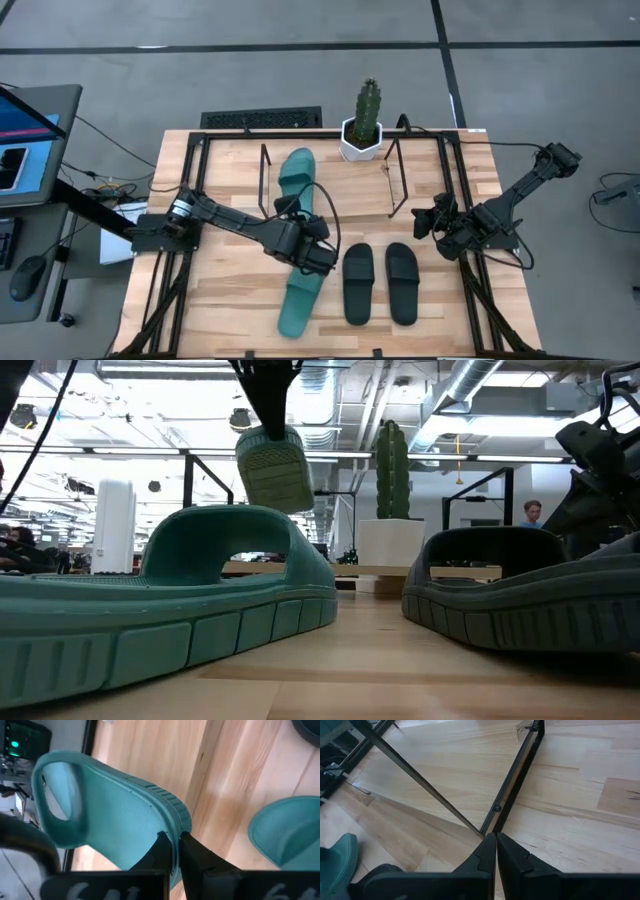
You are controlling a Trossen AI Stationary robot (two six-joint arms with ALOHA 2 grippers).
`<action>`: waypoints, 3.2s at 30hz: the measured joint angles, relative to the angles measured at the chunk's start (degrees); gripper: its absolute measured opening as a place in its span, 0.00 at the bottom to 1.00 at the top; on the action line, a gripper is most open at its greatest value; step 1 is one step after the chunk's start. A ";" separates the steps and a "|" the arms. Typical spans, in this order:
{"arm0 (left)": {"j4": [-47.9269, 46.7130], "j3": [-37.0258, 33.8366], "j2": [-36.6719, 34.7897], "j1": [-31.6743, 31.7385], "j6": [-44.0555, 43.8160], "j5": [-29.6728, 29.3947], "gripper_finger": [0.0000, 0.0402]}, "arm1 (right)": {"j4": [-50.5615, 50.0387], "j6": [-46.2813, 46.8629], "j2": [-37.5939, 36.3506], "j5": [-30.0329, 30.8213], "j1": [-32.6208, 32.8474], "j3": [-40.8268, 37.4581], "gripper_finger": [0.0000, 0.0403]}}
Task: Pick and place slides into the shelf
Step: Put the left light blue slipper on the shelf
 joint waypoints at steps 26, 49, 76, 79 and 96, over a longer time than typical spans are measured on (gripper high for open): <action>-0.02 -15.08 -0.04 -0.23 -2.02 -0.17 0.00 | 0.02 0.00 0.00 -0.02 0.00 0.00 0.02; 5.07 -21.24 -0.02 0.93 0.63 -3.12 0.00 | 0.02 0.01 0.00 -0.01 0.00 0.00 0.02; 6.47 -24.36 -0.09 1.56 0.48 -4.02 0.00 | 0.02 0.01 0.00 -0.02 0.00 0.00 0.02; 7.54 -27.23 -0.09 1.30 0.34 -2.43 0.00 | 0.02 0.00 0.00 -0.02 0.00 0.00 0.02; 11.50 -28.55 -0.09 1.36 -0.35 -0.61 0.07 | 0.02 0.01 0.00 0.00 0.00 0.00 0.02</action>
